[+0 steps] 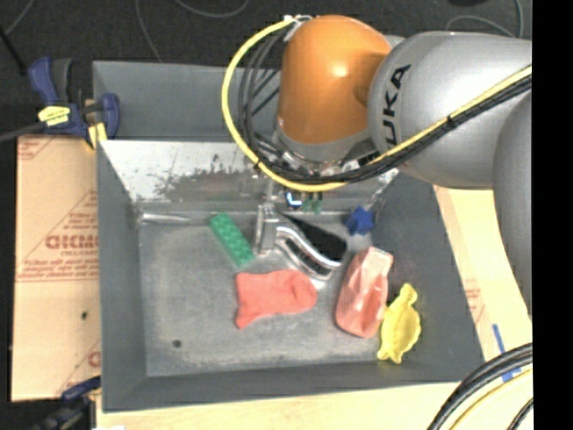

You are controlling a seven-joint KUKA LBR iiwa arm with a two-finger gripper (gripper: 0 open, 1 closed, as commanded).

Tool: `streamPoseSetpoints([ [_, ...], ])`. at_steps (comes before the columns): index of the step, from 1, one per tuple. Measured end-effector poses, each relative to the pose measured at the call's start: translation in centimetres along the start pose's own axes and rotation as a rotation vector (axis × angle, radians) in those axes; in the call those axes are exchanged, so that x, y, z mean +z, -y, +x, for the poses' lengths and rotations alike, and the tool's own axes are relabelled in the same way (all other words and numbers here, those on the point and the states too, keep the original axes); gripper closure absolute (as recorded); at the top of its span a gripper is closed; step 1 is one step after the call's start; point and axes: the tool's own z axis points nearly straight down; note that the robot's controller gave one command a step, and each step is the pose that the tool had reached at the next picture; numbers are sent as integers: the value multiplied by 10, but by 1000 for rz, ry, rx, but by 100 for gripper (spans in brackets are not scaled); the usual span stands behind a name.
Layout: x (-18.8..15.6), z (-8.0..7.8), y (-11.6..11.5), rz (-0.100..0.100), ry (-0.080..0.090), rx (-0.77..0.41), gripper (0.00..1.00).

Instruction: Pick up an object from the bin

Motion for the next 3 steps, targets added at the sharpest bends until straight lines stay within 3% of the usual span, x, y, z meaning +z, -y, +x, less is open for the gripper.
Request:
streamPoseSetpoints([
  [1, -5, -1, 1, -1, 8, 2, 0],
  [2, 40, 15, 0, -2, 12, 40, 0],
  [3, 99, 11, 12, -1, 14, 27, 0],
])
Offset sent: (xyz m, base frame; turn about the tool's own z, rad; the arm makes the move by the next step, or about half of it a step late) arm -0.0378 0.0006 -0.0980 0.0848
